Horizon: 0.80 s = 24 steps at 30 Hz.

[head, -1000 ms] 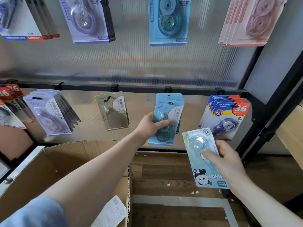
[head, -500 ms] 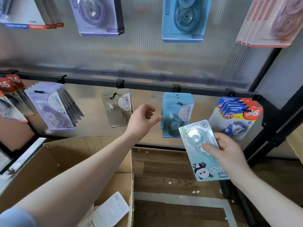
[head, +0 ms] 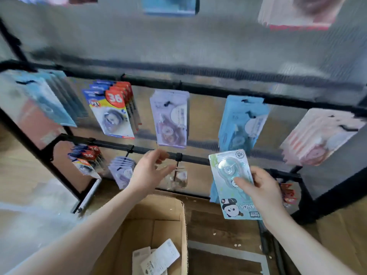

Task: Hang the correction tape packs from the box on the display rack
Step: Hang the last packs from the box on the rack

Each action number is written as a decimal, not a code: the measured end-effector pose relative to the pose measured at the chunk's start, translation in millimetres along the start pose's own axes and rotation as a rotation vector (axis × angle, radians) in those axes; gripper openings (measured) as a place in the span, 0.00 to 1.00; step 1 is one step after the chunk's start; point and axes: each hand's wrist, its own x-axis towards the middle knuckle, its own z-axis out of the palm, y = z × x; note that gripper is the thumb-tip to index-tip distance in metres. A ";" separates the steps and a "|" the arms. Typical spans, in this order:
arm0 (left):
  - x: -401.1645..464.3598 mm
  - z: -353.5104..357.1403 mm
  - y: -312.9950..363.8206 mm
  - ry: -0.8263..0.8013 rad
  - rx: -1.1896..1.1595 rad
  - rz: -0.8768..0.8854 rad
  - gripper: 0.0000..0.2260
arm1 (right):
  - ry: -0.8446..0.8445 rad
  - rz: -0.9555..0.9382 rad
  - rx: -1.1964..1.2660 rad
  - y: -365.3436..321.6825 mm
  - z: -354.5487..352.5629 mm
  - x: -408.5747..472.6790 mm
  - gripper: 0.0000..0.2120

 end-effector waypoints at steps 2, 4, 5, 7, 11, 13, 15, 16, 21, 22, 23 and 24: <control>2.9 -43.1 25.7 -0.004 0.090 0.025 0.13 | -0.018 -0.020 0.024 -48.5 -1.8 -3.3 0.07; 6.1 -85.7 51.8 -0.018 0.206 0.064 0.15 | -0.032 -0.050 0.038 -96.3 -3.7 -7.0 0.07; 7.6 -106.8 66.2 -0.024 0.261 0.075 0.16 | -0.034 -0.063 0.046 -119.9 -5.4 -9.2 0.06; 12.3 -146.8 95.8 -0.038 0.351 0.107 0.17 | -0.041 -0.089 0.073 -166.9 -8.8 -13.2 0.06; 19.9 -215.2 158.0 -0.035 0.502 0.163 0.17 | -0.034 -0.164 0.108 -257.4 -18.9 -18.6 0.09; 25.1 -243.1 184.3 -0.032 0.540 0.182 0.18 | -0.038 -0.210 0.103 -297.4 -26.0 -21.2 0.10; 29.9 -268.5 208.3 -0.028 0.571 0.191 0.18 | -0.053 -0.250 0.104 -333.7 -33.8 -23.6 0.10; 31.9 -279.8 219.3 -0.026 0.579 0.194 0.18 | -0.059 -0.271 0.102 -349.9 -37.5 -24.5 0.09; 38.9 -324.2 268.3 0.041 0.602 0.221 0.18 | -0.064 -0.368 0.107 -418.1 -57.3 -26.5 0.09; 39.6 -331.2 275.9 0.052 0.599 0.222 0.18 | -0.064 -0.384 0.106 -428.7 -61.0 -25.9 0.10; 40.2 -337.5 283.9 0.061 0.602 0.223 0.18 | -0.063 -0.405 0.102 -438.5 -64.5 -25.8 0.10; 40.7 -343.2 291.2 0.067 0.608 0.224 0.18 | -0.059 -0.433 0.097 -447.2 -68.3 -25.0 0.10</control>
